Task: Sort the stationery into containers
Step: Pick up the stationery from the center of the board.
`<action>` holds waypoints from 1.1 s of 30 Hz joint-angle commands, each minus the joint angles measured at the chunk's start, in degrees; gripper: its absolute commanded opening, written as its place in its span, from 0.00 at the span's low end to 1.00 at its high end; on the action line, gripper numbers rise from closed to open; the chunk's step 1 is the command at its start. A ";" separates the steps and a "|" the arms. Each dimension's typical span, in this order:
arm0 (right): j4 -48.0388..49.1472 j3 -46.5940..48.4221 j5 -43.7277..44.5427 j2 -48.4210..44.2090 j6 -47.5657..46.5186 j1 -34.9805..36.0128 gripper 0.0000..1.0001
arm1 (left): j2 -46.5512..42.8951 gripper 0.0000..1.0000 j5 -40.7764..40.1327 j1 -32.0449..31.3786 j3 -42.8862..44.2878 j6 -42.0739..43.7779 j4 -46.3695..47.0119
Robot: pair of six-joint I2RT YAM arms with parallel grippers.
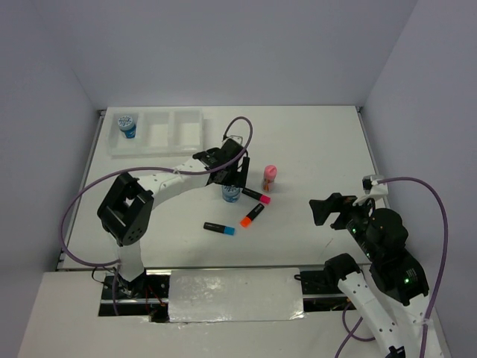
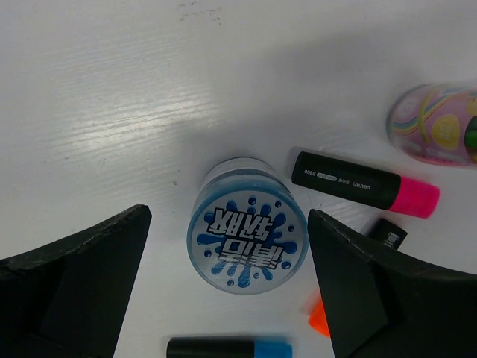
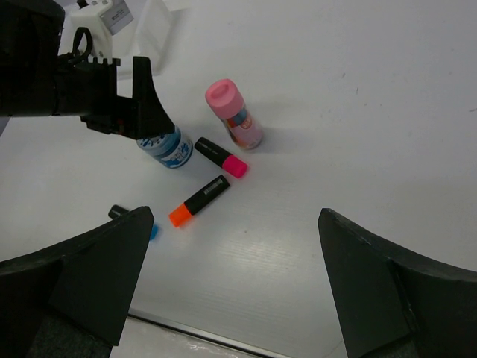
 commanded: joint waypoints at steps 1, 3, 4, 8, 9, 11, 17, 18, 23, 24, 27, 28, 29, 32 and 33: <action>2.75 -0.60 -0.65 0.95 -1.05 0.27 1.00 | -2.30 0.99 2.13 -0.19 -0.76 -0.31 1.20; 2.75 -0.68 -0.65 0.77 -1.05 0.27 1.00 | -2.49 0.99 2.05 -0.28 -0.49 -0.40 0.85; 2.84 -0.60 -0.56 0.77 -1.05 0.27 1.00 | -2.66 0.99 1.61 -0.54 -0.41 -0.40 0.50; 2.84 -0.68 -0.74 0.77 -1.14 0.27 1.00 | -2.05 0.99 1.96 -0.80 -0.93 -0.31 0.40; 2.84 -0.77 -0.83 0.77 -1.14 0.27 1.00 | -1.70 0.99 1.96 -0.89 -1.02 -0.40 0.49; 2.93 -0.68 -0.91 0.77 -1.14 0.36 1.00 | -0.74 0.99 0.83 -1.50 -1.02 -0.66 0.06; 2.93 -0.68 -1.00 0.77 -1.23 0.36 1.00 | 0.59 0.86 0.38 -1.86 -1.81 -1.37 0.14; 2.93 -0.68 -1.00 0.69 -1.23 0.36 1.00 | 0.50 0.82 0.29 -1.86 -1.90 -1.37 0.23; 3.02 -0.86 -1.09 0.60 -1.23 0.27 1.00 | 0.85 0.68 0.03 -1.86 -1.29 -1.36 -0.65; 3.02 -0.86 -1.09 0.60 -1.23 0.27 1.00 | 0.94 0.69 -0.23 -1.86 -1.11 -1.37 -1.26; 3.11 -0.86 -1.18 0.51 -1.32 0.27 1.00 | 1.56 0.79 -0.50 -1.86 -0.84 -1.19 -1.70; 3.11 -0.77 -1.18 0.60 -1.32 0.45 1.00 | 1.82 0.80 -0.50 -1.86 -0.76 -1.19 -1.70; 3.11 -0.77 -1.18 0.60 -1.32 0.36 1.00 | 1.99 0.79 -0.50 -1.86 -0.84 -1.19 -1.70; 3.11 -0.77 -1.26 0.42 -1.32 0.36 1.00 | 2.26 0.78 -0.59 -1.86 -0.84 -1.19 -1.62; 3.11 -0.77 -1.18 0.34 -1.32 0.36 1.00 | 2.35 0.78 -0.59 -1.86 -0.67 -1.19 -1.62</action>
